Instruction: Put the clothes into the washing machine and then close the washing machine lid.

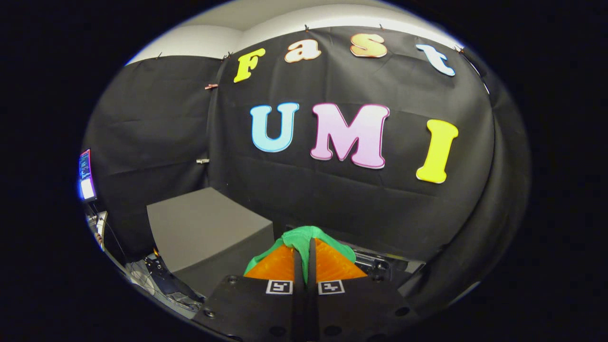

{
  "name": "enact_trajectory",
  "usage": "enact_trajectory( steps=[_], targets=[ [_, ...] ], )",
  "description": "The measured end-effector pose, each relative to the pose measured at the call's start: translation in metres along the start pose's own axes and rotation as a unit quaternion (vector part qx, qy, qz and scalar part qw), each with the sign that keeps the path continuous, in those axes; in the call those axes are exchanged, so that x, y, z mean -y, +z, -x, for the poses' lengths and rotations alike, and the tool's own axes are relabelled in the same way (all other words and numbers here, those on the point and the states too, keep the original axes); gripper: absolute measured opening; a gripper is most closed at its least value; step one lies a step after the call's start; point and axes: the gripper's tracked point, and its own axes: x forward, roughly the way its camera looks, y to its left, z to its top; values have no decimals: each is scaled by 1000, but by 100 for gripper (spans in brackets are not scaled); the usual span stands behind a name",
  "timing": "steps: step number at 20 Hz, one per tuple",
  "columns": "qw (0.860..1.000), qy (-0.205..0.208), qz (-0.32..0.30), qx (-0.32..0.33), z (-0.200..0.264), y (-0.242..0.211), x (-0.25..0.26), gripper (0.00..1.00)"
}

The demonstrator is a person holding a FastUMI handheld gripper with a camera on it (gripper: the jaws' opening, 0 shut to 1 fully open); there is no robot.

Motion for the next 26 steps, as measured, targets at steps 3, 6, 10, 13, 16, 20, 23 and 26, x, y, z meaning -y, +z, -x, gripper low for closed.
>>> enact_trajectory(
  steps=[3, 6, 10, 13, 16, 20, 23, 26],
  targets=[
    [999, -4, -34, -29, -11, -29, 12, 5],
    [997, -19, -52, -55, -25, -63, 21, 5],
    [993, -33, -66, -96, -43, -110, 24, 5],
    [990, -37, -61, -118, -55, -151, 19, 5],
    [987, -43, -59, -145, -66, -185, 18, 5],
    [983, -55, -68, -162, -74, -213, 23, 5],
    [979, -59, -65, -185, -78, -238, 24, 5],
    [973, -62, -73, -210, -82, -259, 20, 5]
  ],
)
